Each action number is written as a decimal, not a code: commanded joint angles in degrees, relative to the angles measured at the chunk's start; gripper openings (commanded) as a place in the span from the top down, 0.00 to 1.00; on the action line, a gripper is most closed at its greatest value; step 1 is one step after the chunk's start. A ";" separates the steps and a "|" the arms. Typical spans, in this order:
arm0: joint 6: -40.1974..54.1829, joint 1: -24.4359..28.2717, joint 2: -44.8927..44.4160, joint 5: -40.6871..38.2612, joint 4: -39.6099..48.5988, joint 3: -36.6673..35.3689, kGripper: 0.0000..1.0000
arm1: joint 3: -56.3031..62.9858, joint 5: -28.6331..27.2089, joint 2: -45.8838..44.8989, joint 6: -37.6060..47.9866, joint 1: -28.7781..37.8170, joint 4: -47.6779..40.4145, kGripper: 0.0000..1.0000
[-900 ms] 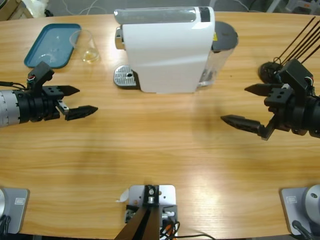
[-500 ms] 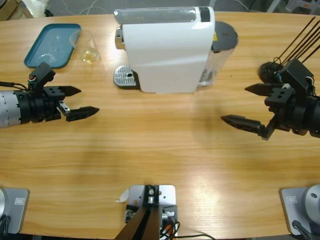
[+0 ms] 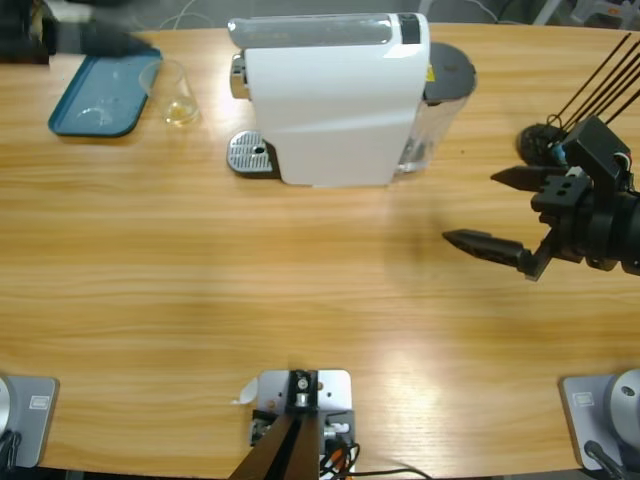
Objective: Pour coffee
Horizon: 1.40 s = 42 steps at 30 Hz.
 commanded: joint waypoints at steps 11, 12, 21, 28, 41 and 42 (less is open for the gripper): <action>-19.69 3.97 21.49 -14.42 -18.70 -2.35 0.28 | 1.22 -1.89 -3.51 -0.81 -0.41 0.34 0.02; -19.64 4.13 21.49 -14.42 -18.70 -2.05 0.28 | 1.24 -1.87 -3.51 -0.81 -0.41 0.34 0.02; -19.69 3.59 23.51 -14.44 -19.66 -2.32 0.40 | 1.27 -1.89 -3.72 -0.81 -0.25 0.34 0.02; -19.83 3.46 24.65 -14.52 -20.10 -1.95 0.40 | 1.31 -1.94 -3.83 -0.81 -0.18 0.34 0.02; -20.75 2.60 25.64 -15.98 -22.13 -2.53 0.73 | 1.36 -1.68 -3.60 -0.81 -0.15 0.25 0.04; -20.75 2.34 25.74 -15.95 -22.16 -2.56 0.74 | 1.36 -1.68 -3.55 -0.81 -0.15 0.25 0.04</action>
